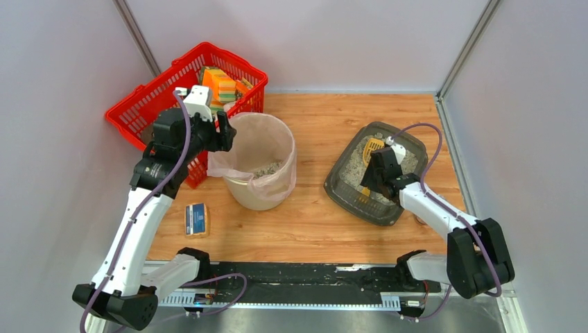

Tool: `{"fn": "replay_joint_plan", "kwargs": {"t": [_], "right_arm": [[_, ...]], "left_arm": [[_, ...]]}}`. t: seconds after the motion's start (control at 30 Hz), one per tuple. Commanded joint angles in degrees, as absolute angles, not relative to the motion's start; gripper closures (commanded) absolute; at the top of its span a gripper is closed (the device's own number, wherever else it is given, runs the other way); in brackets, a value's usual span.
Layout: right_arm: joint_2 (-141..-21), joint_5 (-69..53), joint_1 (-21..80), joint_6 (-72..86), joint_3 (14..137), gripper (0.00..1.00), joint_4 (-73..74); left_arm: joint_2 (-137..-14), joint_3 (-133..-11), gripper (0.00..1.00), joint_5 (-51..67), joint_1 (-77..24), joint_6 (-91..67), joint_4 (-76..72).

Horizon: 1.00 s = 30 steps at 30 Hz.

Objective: Clean the litter box

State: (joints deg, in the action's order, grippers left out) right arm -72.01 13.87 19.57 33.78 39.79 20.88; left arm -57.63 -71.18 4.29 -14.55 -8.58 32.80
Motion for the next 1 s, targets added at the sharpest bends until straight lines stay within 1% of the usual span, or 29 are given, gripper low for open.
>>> {"fn": "replay_joint_plan", "kwargs": {"t": [0.0,0.13,0.27,0.37,0.47,0.53,0.63,0.83,0.93,0.97], "right_arm": [[-72.2,21.0,22.0,34.2,39.3,0.54,14.5],[-74.5,21.3,22.5,34.6,39.1,0.55,12.0],[-78.1,23.5,22.6,35.2,40.4,0.56,13.9],[-77.8,26.3,23.1,36.0,40.0,0.55,15.4],[-77.7,26.1,23.1,36.0,38.6,0.54,13.1],[-79.7,24.0,23.1,34.8,39.1,0.54,11.4],[-83.7,20.8,23.0,33.4,42.4,0.56,12.4],[-86.0,24.1,23.1,32.8,45.7,0.58,16.3],[-85.0,23.7,23.2,32.8,45.8,0.62,17.0],[-84.6,23.7,23.2,32.7,45.9,0.65,17.4]], "left_arm": [[-56.5,-70.9,0.27,2.6,-14.7,-7.5,31.2],[-56.2,-70.7,0.27,2.5,-14.7,-7.5,30.9],[-56.4,-70.7,0.27,2.4,-14.7,-7.4,30.9],[-56.3,-70.6,0.28,2.5,-14.7,-7.8,30.9],[-56.3,-70.5,0.28,2.7,-14.7,-8.0,30.8],[-56.3,-70.4,0.28,2.7,-14.7,-8.0,30.7],[-56.5,-70.4,0.29,2.4,-14.7,-7.9,30.8],[-56.7,-70.5,0.29,2.2,-14.7,-7.7,30.9],[-56.7,-70.5,0.30,2.5,-14.7,-7.8,30.8],[-56.7,-70.5,0.29,2.5,-14.7,-7.9,30.9]]}}
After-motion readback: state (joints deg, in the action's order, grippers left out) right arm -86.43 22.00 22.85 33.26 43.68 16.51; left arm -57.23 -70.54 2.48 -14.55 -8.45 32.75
